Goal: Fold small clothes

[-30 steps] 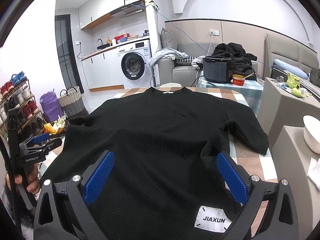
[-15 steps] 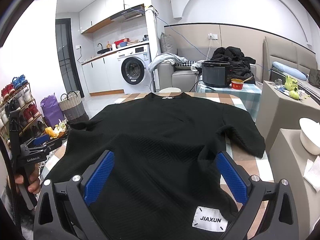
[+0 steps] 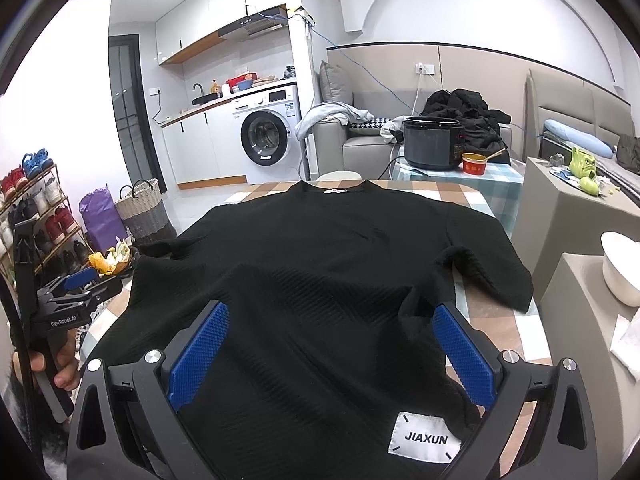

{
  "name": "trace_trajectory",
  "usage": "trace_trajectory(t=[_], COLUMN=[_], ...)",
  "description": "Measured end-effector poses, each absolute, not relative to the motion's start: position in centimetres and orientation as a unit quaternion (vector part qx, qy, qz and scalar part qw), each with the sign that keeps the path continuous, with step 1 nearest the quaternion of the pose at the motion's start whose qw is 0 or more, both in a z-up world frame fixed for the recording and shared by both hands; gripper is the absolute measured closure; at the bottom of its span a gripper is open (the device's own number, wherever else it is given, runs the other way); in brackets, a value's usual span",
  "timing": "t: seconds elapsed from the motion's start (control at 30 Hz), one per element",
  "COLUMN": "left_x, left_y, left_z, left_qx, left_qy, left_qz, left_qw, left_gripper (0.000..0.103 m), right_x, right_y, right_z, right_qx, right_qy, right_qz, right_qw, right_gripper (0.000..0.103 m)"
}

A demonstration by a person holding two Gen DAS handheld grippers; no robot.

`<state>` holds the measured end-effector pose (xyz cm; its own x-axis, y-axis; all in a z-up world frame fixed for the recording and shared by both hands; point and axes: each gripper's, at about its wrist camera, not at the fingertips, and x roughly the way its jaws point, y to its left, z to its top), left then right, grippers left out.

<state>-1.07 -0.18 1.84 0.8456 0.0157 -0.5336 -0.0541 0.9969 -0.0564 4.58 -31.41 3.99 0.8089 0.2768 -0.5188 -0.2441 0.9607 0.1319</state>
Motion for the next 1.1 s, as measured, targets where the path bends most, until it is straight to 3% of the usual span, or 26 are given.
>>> trace_trajectory(t=[0.8,1.1], left_x=[1.5,5.9], left_y=[0.9,2.8], left_z=[0.4,1.0], left_qx=[-0.057,-0.071], left_qy=[0.3,0.308], left_qz=[0.002,0.016], left_qw=[0.952,0.948], left_gripper=[0.0,0.001], right_x=[6.9,9.8], right_y=[-30.2,-33.2], right_z=[2.9,3.0], right_qx=[0.014,0.077], right_qy=[0.312,0.332], right_qz=[0.128,0.086], right_qw=[0.941,0.936], right_gripper=[0.0,0.0])
